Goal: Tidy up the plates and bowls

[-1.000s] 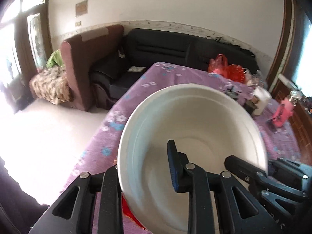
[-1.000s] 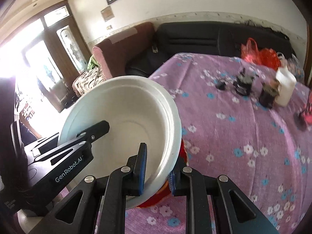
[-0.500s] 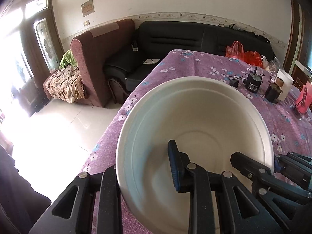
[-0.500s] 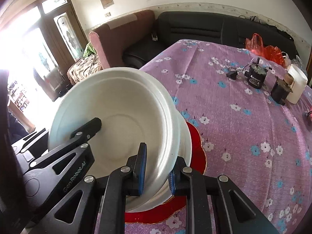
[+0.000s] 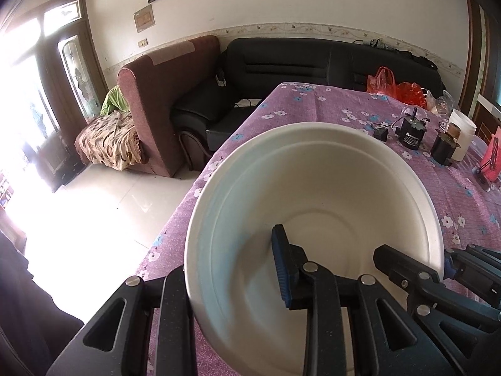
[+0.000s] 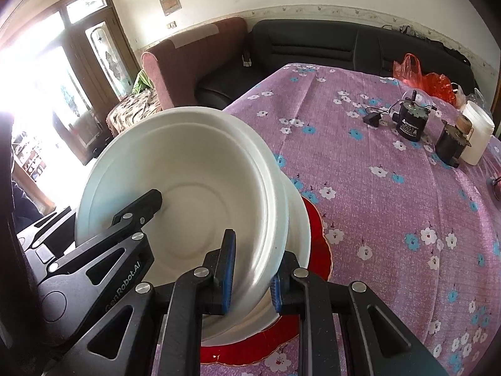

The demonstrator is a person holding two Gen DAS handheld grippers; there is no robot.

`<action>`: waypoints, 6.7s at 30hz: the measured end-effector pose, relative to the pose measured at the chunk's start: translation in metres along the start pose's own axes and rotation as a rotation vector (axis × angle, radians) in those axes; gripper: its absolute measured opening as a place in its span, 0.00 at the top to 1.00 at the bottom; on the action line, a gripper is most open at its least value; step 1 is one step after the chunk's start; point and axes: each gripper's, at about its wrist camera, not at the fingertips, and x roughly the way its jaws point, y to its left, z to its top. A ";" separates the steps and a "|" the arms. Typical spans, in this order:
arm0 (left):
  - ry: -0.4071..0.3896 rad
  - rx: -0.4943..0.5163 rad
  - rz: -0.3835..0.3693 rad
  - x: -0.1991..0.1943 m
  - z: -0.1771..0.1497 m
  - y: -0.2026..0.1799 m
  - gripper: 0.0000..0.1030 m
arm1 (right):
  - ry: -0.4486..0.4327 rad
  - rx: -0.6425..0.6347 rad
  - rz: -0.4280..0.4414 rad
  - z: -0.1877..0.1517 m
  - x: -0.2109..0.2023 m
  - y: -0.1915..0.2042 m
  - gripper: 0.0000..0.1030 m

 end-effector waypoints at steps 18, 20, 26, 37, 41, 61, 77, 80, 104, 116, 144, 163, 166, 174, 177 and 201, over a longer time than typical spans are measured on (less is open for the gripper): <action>-0.118 -0.007 0.109 -0.016 0.000 0.006 0.44 | -0.020 -0.010 -0.014 -0.002 0.001 0.005 0.79; -0.129 -0.016 0.118 -0.019 0.000 0.009 0.42 | -0.021 -0.012 -0.018 -0.002 0.002 0.006 0.79; -0.176 -0.046 0.133 -0.035 -0.003 0.019 0.32 | -0.043 -0.003 -0.014 -0.003 0.001 0.007 0.78; -0.223 -0.108 0.101 -0.069 -0.021 0.036 0.19 | -0.136 0.013 -0.006 0.000 -0.020 0.010 0.44; -0.233 -0.124 0.080 -0.081 -0.025 0.040 0.19 | -0.146 0.026 -0.003 -0.002 -0.029 0.008 0.44; -0.241 -0.076 0.010 -0.117 -0.063 0.000 0.14 | -0.191 0.061 0.002 -0.067 -0.084 -0.021 0.34; -0.191 0.024 -0.059 -0.124 -0.095 -0.058 0.14 | -0.236 0.146 -0.054 -0.139 -0.123 -0.064 0.30; -0.178 0.031 -0.074 -0.124 -0.099 -0.066 0.14 | -0.255 0.167 -0.065 -0.149 -0.132 -0.071 0.29; -0.080 0.075 -0.122 -0.111 -0.115 -0.122 0.14 | -0.275 0.293 -0.112 -0.184 -0.143 -0.132 0.27; -0.060 0.079 -0.133 -0.102 -0.115 -0.128 0.14 | -0.271 0.317 -0.120 -0.188 -0.143 -0.140 0.27; -0.007 0.035 -0.170 -0.081 -0.118 -0.110 0.14 | -0.231 0.285 -0.161 -0.183 -0.126 -0.129 0.25; -0.120 -0.003 -0.143 -0.100 -0.114 -0.090 0.14 | -0.216 0.273 -0.186 -0.175 -0.124 -0.121 0.22; -0.153 -0.021 -0.141 -0.108 -0.111 -0.079 0.14 | -0.240 0.251 -0.181 -0.164 -0.132 -0.115 0.22; -0.282 -0.130 -0.082 -0.141 -0.106 -0.033 0.11 | -0.397 0.214 -0.146 -0.133 -0.167 -0.085 0.12; -0.399 -0.170 0.009 -0.161 -0.105 -0.016 0.05 | -0.378 0.201 -0.142 -0.141 -0.148 -0.075 0.10; -0.200 -0.185 0.069 -0.143 -0.110 0.002 0.00 | -0.225 0.003 -0.095 -0.153 -0.113 -0.013 0.10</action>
